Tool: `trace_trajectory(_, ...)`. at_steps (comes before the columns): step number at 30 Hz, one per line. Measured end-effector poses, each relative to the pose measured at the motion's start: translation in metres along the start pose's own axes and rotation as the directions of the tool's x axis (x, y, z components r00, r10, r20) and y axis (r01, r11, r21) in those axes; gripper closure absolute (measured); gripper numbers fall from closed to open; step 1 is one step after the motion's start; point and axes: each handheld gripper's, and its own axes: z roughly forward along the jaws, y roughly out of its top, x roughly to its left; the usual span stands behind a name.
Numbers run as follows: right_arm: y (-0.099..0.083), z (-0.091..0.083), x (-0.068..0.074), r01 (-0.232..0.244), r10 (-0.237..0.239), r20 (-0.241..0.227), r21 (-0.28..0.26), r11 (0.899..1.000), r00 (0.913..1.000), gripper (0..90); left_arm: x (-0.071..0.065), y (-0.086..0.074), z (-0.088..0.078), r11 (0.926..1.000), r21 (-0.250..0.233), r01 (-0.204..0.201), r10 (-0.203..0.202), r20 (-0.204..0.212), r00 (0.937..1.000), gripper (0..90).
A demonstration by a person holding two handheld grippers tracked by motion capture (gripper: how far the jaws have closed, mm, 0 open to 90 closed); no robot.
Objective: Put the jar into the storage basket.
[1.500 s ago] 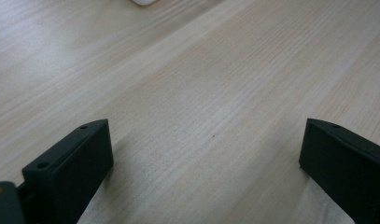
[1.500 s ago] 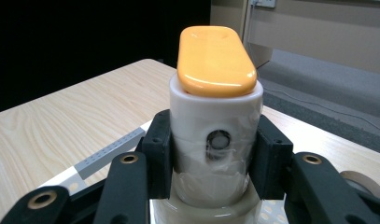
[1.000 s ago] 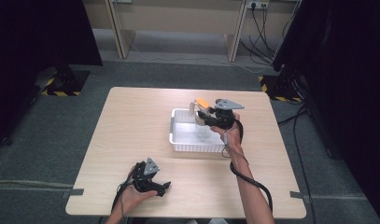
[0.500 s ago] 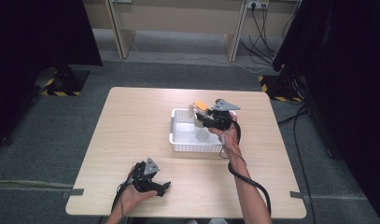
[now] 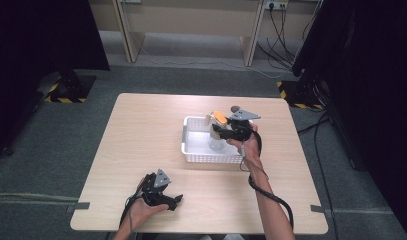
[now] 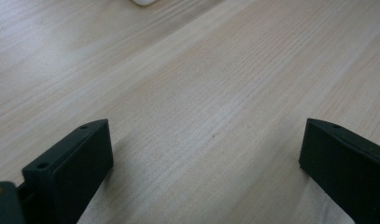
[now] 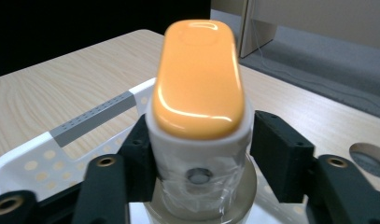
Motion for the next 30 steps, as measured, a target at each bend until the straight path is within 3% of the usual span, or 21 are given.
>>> trace_trajectory(7, 0.005, -0.004, 0.002, -0.067, 0.067, 0.007, 0.007, 0.998, 0.9977, 26.0, 0.0, 0.0, 0.0, 1.0, 0.0, 0.0, 0.0, 0.0, 1.0, 1.9)
trace_trajectory(10, 0.01, -0.008, 0.004, -0.054, 0.054, 0.012, 0.011, 0.998, 0.9985, 22.1, 0.0, 0.0, 0.0, 1.0, 0.0, 0.0, 0.0, 0.0, 1.0, 1.9)
trace_trajectory(20, 0.01, -0.011, 0.007, -0.085, 0.084, 0.031, 0.037, 0.996, 0.9959, 6.3, 0.0, 0.0, 0.0, 1.0, 0.0, 0.0, 0.0, 0.0, 1.0, 1.9)
trace_trajectory(30, 0.014, -0.024, 0.01, -0.104, 0.104, 0.004, 0.008, 0.995, 0.9946, 3.1, 0.0, 0.0, 0.0, 1.0, 0.0, 0.0, 0.0, 0.0, 1.0, 1.9)
